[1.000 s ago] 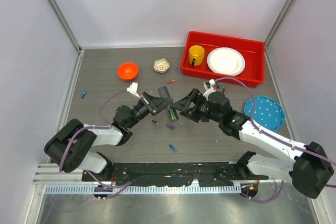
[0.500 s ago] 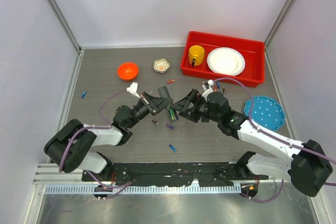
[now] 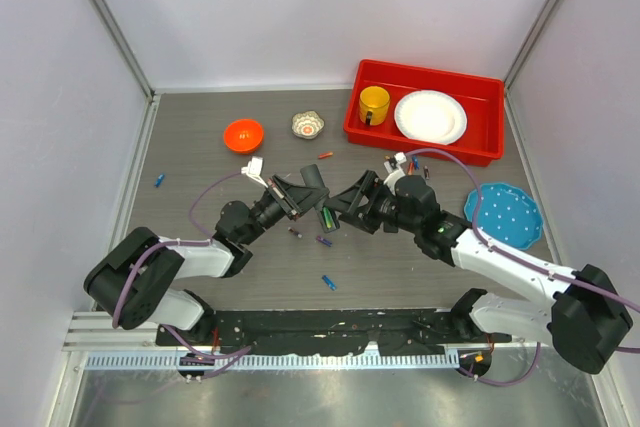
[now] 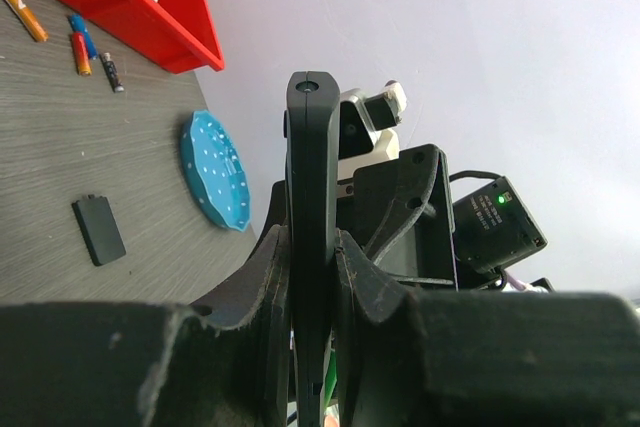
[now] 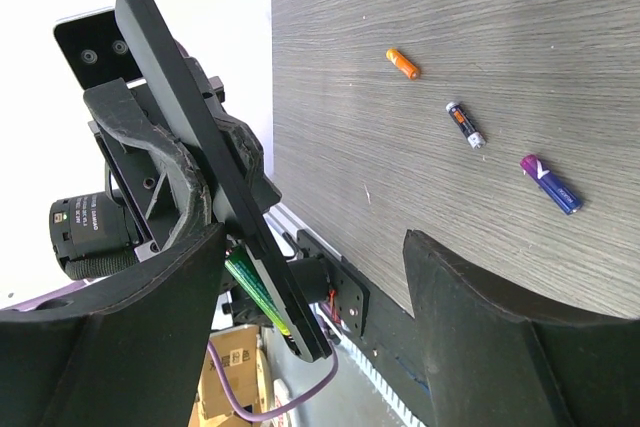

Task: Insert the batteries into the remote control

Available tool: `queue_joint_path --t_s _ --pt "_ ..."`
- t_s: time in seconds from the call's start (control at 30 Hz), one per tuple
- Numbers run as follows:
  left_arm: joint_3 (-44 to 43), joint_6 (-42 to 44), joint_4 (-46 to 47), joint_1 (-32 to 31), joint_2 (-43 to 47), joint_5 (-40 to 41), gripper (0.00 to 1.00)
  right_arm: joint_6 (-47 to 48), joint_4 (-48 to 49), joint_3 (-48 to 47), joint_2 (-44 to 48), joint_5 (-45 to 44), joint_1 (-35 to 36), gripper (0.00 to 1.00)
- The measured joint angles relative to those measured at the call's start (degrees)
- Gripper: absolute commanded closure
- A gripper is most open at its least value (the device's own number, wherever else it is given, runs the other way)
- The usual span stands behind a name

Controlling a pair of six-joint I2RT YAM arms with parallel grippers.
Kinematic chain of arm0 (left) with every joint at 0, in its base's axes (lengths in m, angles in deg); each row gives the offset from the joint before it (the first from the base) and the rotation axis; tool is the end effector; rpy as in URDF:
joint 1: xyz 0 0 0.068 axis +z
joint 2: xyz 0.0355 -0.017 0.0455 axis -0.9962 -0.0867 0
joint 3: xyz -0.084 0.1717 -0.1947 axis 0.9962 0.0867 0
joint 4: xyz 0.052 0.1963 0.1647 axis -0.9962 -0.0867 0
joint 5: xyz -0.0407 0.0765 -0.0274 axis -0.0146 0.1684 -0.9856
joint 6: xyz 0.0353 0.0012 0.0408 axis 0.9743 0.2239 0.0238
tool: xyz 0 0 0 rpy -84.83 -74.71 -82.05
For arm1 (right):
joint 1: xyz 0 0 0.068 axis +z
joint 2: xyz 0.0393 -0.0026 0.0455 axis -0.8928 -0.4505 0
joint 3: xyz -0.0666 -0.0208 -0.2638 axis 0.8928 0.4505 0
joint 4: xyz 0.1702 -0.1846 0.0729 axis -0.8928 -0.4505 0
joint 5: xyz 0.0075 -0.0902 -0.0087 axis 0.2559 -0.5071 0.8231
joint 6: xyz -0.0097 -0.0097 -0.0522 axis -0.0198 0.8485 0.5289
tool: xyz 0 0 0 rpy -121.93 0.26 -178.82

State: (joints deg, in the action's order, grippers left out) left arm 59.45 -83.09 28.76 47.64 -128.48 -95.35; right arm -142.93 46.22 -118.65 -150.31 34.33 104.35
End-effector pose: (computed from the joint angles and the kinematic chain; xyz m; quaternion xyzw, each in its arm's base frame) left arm 0.1949 -0.1594 0.2056 -0.1316 0.6238 -0.6863 0.3501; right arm 0.1796 0.1672 0.2463 0.1218 0.8076 0.5162 0.2579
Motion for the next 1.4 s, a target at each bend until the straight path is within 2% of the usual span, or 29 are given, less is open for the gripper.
queue_joint_path --t_s 0.9,1.4 --pt "0.00 0.63 -1.14 -0.15 0.00 0.04 1.00 0.61 1.01 0.00 -1.62 1.60 1.33 0.29" --pt "0.00 1.31 -1.29 -0.35 0.02 0.42 1.00 0.59 3.34 0.72 -2.12 1.86 1.92 0.36"
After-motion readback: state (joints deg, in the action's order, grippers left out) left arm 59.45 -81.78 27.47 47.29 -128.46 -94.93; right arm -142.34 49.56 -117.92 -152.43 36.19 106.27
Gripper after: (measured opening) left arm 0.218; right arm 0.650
